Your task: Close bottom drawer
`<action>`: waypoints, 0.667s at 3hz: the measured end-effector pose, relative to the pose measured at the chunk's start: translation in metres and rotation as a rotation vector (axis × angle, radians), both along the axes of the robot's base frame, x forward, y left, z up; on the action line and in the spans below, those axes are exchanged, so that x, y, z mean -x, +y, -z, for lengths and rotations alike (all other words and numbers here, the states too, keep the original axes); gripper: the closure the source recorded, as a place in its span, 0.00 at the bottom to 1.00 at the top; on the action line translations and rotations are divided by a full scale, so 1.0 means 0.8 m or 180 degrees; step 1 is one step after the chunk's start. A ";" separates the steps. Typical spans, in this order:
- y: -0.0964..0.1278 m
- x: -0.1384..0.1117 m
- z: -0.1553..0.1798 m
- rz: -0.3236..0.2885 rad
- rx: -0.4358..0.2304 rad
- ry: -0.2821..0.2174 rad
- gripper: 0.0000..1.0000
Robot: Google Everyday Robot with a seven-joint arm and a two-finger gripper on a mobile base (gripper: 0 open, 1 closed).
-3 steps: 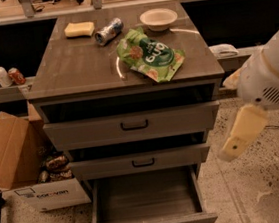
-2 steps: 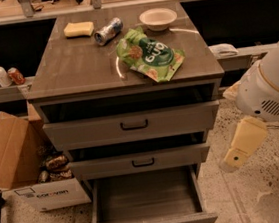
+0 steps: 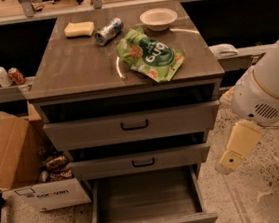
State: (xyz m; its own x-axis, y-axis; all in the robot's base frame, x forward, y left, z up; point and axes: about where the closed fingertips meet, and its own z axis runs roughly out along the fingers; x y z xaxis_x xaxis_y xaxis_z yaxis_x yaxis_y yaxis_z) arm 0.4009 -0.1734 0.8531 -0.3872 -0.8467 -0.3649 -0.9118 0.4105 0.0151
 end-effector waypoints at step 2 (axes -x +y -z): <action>-0.009 0.020 0.187 0.0078 -0.0215 0.0628 0.00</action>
Offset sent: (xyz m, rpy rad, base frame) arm -0.0320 -0.0138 -0.2703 0.1087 0.3593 -0.0460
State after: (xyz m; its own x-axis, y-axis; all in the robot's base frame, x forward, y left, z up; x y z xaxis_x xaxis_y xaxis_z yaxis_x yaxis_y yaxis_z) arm 0.3851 -0.1806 0.7032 -0.4769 -0.8124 -0.3357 -0.8782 0.4244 0.2206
